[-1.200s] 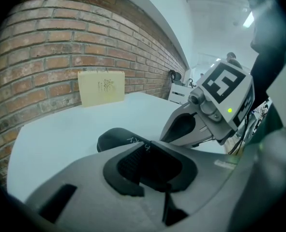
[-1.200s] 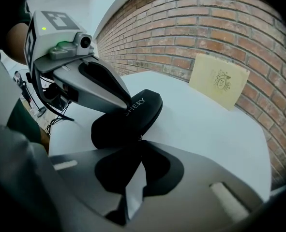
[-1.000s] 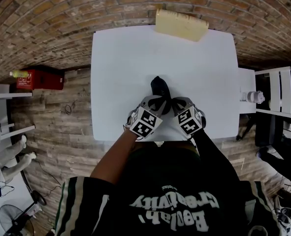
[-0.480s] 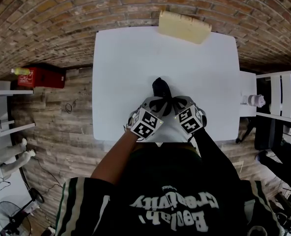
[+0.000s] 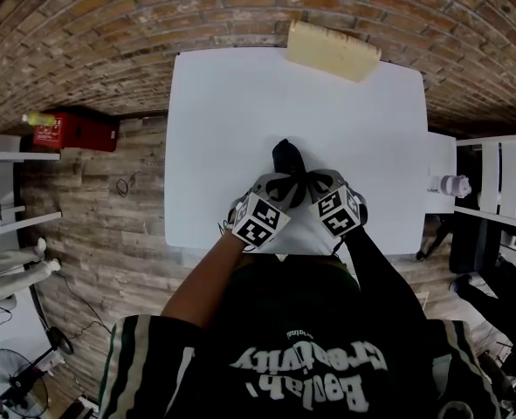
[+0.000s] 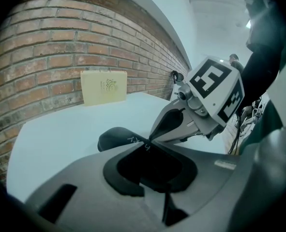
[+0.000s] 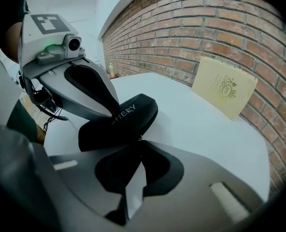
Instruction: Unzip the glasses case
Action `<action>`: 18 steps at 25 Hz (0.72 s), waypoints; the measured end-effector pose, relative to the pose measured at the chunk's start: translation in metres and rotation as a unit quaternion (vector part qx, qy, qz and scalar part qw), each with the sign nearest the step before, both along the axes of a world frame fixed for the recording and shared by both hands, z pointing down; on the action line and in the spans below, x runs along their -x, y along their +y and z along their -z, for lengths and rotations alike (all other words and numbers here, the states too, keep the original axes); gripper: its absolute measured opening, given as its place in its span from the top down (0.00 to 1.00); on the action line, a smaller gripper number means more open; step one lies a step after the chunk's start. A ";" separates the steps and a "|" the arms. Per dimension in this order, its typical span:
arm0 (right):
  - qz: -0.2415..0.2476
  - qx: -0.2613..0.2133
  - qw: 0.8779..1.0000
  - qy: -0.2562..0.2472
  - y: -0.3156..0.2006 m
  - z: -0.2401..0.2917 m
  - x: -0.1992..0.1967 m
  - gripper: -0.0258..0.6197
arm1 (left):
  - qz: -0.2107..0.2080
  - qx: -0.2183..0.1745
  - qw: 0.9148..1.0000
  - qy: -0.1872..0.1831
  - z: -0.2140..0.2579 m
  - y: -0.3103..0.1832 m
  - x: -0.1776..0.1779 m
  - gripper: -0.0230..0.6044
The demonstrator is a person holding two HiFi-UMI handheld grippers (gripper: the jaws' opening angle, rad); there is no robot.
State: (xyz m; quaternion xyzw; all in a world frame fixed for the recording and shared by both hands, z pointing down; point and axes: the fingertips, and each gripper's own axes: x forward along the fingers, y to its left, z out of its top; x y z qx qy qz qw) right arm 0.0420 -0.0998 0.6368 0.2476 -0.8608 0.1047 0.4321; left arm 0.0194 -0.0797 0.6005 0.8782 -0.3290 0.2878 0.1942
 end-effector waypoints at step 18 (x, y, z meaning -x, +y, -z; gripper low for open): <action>0.024 -0.011 1.000 -0.002 -0.016 0.002 0.007 0.94 | 0.004 0.008 1.000 0.006 0.000 0.000 0.004 0.89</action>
